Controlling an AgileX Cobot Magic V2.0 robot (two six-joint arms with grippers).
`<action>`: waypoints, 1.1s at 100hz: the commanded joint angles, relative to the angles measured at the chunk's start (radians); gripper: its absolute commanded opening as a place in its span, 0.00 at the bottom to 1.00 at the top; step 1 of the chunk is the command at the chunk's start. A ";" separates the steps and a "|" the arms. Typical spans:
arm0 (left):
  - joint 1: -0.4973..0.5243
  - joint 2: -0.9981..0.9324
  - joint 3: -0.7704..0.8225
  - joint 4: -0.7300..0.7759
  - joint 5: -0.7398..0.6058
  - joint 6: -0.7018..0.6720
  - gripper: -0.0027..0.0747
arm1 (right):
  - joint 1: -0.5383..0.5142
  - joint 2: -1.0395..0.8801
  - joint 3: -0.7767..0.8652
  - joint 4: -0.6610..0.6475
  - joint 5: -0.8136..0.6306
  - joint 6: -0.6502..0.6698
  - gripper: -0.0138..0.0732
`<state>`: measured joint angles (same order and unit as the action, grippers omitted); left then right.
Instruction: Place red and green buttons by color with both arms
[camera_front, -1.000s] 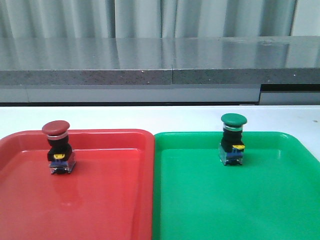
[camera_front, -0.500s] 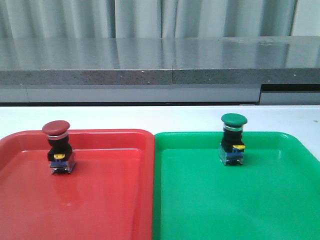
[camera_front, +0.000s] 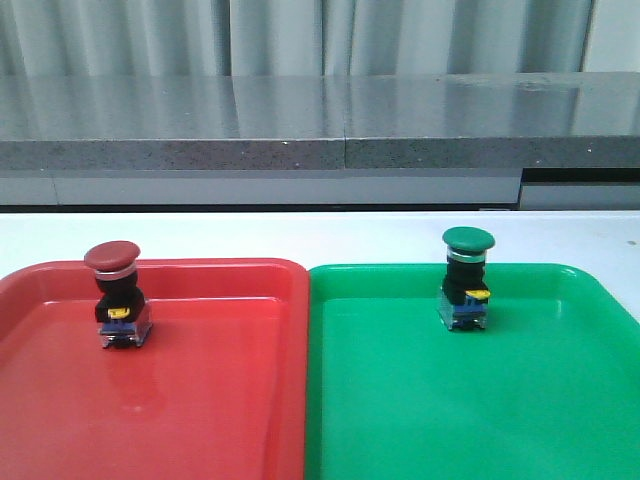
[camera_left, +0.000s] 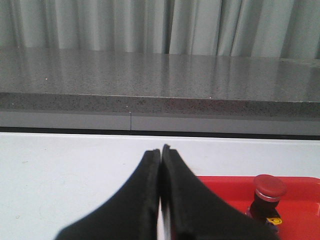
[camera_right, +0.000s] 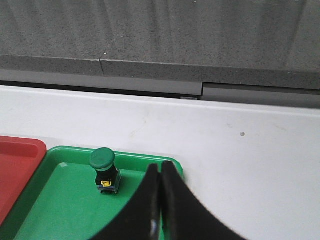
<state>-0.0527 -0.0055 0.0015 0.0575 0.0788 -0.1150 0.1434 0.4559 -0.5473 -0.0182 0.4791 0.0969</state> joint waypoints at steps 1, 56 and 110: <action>0.003 -0.029 0.042 -0.009 -0.086 -0.010 0.01 | -0.007 0.002 -0.026 -0.009 -0.073 -0.006 0.03; 0.003 -0.029 0.042 -0.009 -0.086 -0.010 0.01 | -0.007 -0.018 -0.023 -0.020 -0.077 -0.006 0.03; 0.003 -0.029 0.042 -0.009 -0.086 -0.010 0.01 | -0.049 -0.392 0.369 -0.021 -0.318 -0.006 0.03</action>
<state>-0.0527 -0.0055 0.0015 0.0575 0.0788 -0.1150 0.1186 0.1144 -0.2141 -0.0341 0.2944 0.0969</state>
